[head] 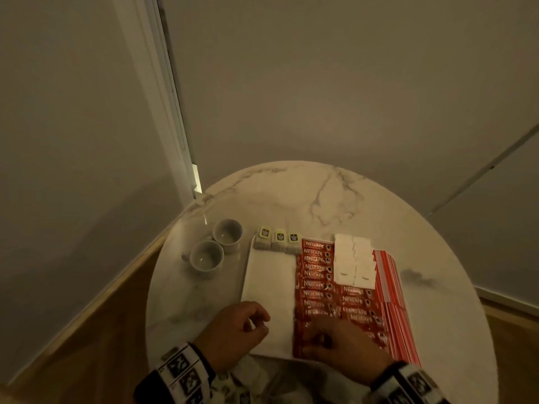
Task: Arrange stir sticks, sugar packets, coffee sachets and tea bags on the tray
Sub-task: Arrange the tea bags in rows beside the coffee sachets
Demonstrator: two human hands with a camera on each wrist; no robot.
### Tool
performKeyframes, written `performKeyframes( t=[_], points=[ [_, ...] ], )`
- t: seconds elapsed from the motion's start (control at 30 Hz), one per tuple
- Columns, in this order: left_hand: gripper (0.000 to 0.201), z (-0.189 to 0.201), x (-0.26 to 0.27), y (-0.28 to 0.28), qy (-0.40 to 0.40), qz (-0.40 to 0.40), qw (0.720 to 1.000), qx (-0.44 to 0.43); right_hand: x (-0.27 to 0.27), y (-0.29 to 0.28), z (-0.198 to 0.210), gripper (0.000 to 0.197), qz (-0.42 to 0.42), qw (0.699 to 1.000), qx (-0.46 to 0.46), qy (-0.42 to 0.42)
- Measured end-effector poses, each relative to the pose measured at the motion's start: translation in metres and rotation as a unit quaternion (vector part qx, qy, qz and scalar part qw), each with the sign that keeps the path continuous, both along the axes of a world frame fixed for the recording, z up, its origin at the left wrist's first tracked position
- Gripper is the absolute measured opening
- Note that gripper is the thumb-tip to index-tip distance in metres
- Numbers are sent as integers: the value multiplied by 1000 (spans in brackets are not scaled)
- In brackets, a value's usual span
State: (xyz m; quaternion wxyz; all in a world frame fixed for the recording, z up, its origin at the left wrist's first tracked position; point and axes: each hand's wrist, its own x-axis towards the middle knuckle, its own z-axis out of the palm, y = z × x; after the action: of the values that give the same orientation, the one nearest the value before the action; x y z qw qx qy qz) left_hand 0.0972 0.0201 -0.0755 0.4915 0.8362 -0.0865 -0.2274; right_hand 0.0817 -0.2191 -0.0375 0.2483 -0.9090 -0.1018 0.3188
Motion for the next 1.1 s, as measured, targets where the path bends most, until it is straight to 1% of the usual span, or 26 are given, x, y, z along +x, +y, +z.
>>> performKeyframes(
  t=[0.07, 0.13, 0.2, 0.23, 0.27, 0.3, 0.37, 0.4, 0.43, 0.5, 0.57, 0.63, 0.7, 0.8, 0.83, 0.87, 0.9, 0.93, 0.97, 1.03, 1.1],
  points=[
    [11, -4, -13, 1, -36, -72, 996, 46, -28, -3, -11, 23, 21, 999, -40, -11],
    [15, -9, -27, 0, -72, -141, 982, 104, -53, -4, -23, 33, 41, 996, -73, -27],
    [25, -14, -39, -3, -98, -193, 964, 155, -70, -5, -35, 39, 50, 994, -88, -42],
    [35, -17, -45, -5, -112, -219, 953, 178, -77, -4, -40, 41, 47, 993, -90, -53],
    [45, -20, -50, -8, -133, -246, 940, 194, -81, -3, -44, 43, 39, 993, -92, -65],
    [49, -24, -55, -12, -162, -270, 927, 206, -85, -1, -47, 46, 33, 992, -96, -79],
    [48, -27, -64, -20, -202, -302, 898, 248, -93, 3, -53, 61, 38, 988, -113, -99],
    [51, -27, -67, -25, -202, -315, 886, 273, -96, 5, -56, 72, 43, 986, -121, -106],
    [56, -27, -71, -29, -198, -322, 878, 294, -99, 7, -59, 79, 46, 984, -130, -112],
    [61, -25, -77, -38, -199, -318, 868, 324, -102, 10, -64, 85, 46, 982, -141, -117],
    [62, -27, -82, -46, -199, -315, 862, 342, -104, 12, -67, 80, 40, 982, -146, -117],
    [60, -31, -85, -53, -207, -321, 854, 354, -104, 14, -68, 68, 34, 982, -147, -109],
    [54, -31, -87, -59, -215, -326, 849, 356, -104, 17, -66, 45, 20, 986, -134, -99],
    [39, -31, -86, -63, -233, -339, 833, 370, -101, 19, -62, 11, -13, 991, -89, -95],
    [36, -31, -85, -64, -237, -340, 831, 372, -100, 18, -60, 10, -28, 993, -70, -89],
    [35, -32, -85, -63, -231, -340, 832, 372, -98, 16, -57, 22, -50, 995, -52, -76],
    [34, -30, -83, -63, -225, -336, 838, 366, -96, 14, -55, 29, -68, 995, -32, -69],
    [33, -28, -81, -62, -212, -331, 847, 358, -93, 12, -50, 30, -84, 994, -14, -61],
    [30, -24, -79, -60, -200, -316, 862, 343, -90, 10, -44, 29, -90, 994, 5, -58],
    [23, -16, -74, -56, -156, -273, 902, 297, -85, 5, -33, 25, -108, 992, 38, -54],
    [18, -12, -66, -50, -104, -212, 945, 226, -77, -1, -23, 19, -148, 984, 78, -52]
  ],
)
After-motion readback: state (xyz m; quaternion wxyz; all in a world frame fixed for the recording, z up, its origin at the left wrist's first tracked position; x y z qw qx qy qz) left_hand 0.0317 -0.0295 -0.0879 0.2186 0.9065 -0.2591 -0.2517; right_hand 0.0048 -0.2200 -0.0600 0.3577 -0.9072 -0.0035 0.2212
